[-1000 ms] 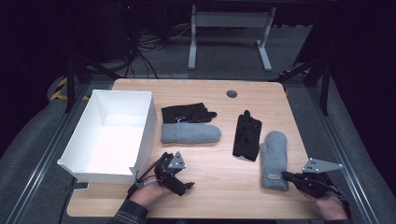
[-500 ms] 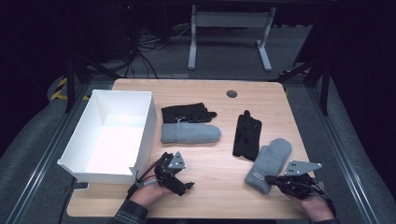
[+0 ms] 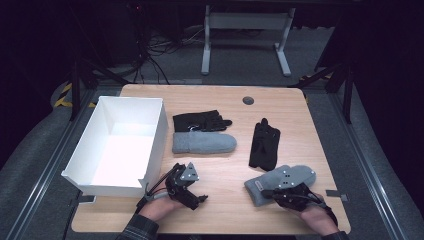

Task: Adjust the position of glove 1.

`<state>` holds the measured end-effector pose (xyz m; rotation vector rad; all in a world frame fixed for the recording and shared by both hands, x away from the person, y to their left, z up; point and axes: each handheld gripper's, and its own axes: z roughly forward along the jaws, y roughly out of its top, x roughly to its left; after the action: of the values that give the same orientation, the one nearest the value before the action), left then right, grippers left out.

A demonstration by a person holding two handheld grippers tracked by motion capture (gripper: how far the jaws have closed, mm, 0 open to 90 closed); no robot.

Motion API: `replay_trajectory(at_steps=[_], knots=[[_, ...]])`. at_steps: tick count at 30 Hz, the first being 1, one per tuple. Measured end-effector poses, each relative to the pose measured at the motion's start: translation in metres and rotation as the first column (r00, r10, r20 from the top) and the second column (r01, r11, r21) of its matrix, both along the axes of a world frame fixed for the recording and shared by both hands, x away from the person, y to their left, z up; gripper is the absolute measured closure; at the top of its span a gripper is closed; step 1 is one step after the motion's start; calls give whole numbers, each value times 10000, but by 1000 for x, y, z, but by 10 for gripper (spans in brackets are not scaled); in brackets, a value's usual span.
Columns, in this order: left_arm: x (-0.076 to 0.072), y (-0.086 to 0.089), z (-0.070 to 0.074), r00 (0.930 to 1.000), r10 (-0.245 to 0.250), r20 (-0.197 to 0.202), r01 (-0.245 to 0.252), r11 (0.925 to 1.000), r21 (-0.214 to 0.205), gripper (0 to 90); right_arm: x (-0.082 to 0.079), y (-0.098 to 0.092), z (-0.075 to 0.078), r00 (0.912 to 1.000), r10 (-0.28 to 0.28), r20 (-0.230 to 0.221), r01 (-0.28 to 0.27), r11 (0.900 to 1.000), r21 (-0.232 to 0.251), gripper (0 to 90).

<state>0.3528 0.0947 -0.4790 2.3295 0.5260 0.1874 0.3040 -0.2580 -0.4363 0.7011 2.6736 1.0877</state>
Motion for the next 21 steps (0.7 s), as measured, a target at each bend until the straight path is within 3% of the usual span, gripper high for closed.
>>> replay_trajectory(at_steps=[4, 8, 14, 17, 21], knots=[[0, 0, 0, 10000, 4, -4, -4, 10000, -5, 0, 3, 14, 0, 9994, 350, -75, -350, 9994, 50, 900], [0, 0, 0, 10000, 6, -4, -6, 10000, -1, 0, 4, 14, 3, 9993, 360, -37, -359, 9990, 249, 900], [0, 0, 0, 10000, 15, -3, -15, 10000, 2, 0, 13, -18, 10, 9962, -803, 337, 796, 9966, 224, 900], [0, 0, 0, 10000, 16, -18, -16, 10000, 8, 0, 20, -34, 6, 9912, -1297, 267, 1296, 9916, 22, 900], [0, 0, 0, 10000, 15, -17, -15, 10000, 9, 0, 24, -35, -2, 9914, -1307, 2, 1307, 9914, -113, 900]])
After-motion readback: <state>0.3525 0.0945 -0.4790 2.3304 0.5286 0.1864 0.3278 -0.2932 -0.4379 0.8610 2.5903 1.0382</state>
